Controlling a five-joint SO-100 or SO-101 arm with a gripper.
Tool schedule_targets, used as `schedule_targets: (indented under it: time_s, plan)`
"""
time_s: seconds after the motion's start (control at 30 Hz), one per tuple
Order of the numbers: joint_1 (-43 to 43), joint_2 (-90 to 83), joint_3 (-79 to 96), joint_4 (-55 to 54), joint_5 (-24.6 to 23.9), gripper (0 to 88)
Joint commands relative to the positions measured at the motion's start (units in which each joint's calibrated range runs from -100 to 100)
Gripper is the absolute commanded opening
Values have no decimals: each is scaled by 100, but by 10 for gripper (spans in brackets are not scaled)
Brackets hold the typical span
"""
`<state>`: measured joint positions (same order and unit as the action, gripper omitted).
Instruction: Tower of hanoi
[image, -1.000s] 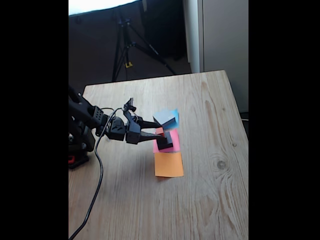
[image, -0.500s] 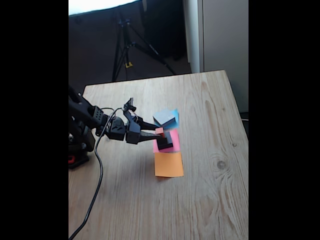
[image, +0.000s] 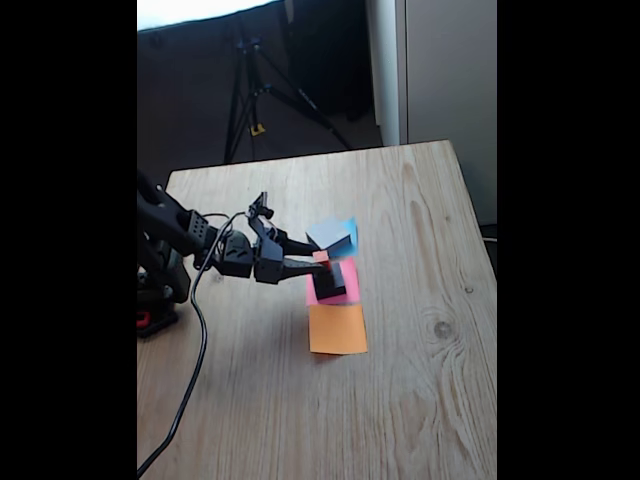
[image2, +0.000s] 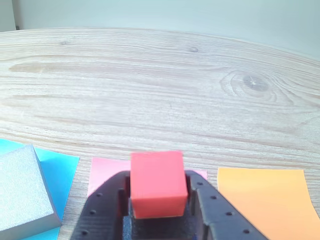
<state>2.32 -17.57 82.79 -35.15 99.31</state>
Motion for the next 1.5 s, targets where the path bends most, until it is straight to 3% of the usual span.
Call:
schedule_targets:
  time_s: [0.0, 0.17, 0.47, 1.1, 1.3, 1.47]
  plan:
    - [-145, -552, -388, 467, 69, 42]
    - [-303, -1112, -988, 1649, 69, 43]
    - [-462, -2134, -3179, 5615, -98, 36]
    - [-1524, -1596, -9052, 11864, 69, 24]
    - [-1967, -1687, -9470, 12511, 19, 23]
    - [-2008, -2255, -7724, 11281, 69, 25]
